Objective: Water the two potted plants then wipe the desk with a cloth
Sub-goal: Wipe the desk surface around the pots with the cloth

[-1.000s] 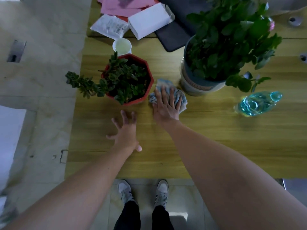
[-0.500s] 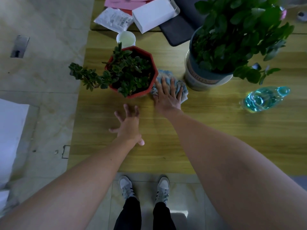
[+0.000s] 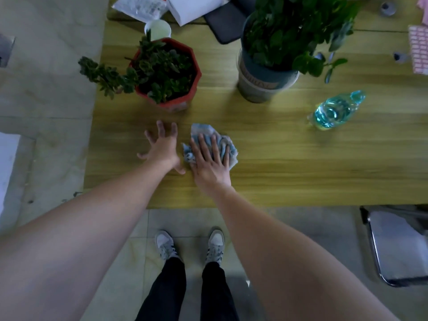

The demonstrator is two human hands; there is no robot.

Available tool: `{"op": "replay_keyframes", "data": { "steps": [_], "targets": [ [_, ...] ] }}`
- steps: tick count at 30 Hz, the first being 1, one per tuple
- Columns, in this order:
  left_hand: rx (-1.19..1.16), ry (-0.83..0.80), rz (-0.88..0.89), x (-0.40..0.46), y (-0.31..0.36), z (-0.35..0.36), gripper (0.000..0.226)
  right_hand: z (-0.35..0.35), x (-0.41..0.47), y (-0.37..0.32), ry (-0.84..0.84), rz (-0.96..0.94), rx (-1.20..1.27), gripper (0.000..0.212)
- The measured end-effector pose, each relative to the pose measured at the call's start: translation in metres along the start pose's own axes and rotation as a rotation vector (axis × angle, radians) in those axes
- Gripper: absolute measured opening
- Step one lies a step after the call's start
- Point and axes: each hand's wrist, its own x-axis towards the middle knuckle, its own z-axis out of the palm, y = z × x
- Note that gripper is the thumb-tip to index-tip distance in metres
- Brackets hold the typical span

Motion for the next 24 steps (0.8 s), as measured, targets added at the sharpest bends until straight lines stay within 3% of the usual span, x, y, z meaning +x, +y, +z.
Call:
{"op": "replay_keyframes", "data": {
  "steps": [8, 17, 24],
  "targets": [
    [0.059, 0.033, -0.033, 0.002, 0.011, 0.011, 0.143, -0.012, -0.030, 0.035, -0.012, -0.061, 0.001, 0.059],
    [0.133, -0.040, 0.150, -0.002, 0.066, 0.024, 0.133, -0.049, -0.033, 0.126, 0.083, 0.286, 0.031, 0.060],
    [0.144, -0.063, 0.169, 0.002, 0.074, 0.028, 0.130, -0.077, -0.031, 0.189, 0.037, 0.479, 0.053, 0.060]
  ]
}}
